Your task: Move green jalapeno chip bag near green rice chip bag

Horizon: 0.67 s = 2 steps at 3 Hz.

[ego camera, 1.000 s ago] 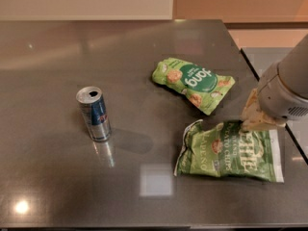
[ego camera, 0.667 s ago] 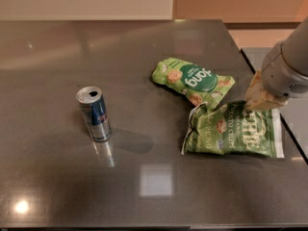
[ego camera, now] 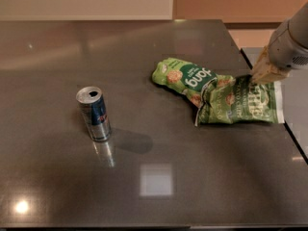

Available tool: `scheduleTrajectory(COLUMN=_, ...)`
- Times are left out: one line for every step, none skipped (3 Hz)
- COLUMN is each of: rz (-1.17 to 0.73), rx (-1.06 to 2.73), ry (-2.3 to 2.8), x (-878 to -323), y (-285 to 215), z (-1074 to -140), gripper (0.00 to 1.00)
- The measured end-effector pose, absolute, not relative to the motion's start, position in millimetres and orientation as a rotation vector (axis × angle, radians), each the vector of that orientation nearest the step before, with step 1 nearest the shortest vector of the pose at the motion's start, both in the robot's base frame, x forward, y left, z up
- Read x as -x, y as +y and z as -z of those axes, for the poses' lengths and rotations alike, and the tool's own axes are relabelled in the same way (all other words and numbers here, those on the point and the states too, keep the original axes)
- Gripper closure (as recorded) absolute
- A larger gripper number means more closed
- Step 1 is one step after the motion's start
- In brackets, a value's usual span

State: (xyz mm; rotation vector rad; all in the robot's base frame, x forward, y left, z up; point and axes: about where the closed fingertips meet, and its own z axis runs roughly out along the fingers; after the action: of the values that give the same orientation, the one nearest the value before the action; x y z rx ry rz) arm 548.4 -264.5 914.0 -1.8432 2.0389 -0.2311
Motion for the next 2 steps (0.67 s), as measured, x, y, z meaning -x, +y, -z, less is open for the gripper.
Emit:
scheduleTrajectory(rz=0.239, rx=1.831, ry=2.031, x=-554.6, y=-266.3, z=-918.5, gripper=0.60)
scheduleTrajectory(rz=0.239, rx=1.833, ry=2.030, x=-554.5, y=-265.4, z=-918.3, gripper=0.36)
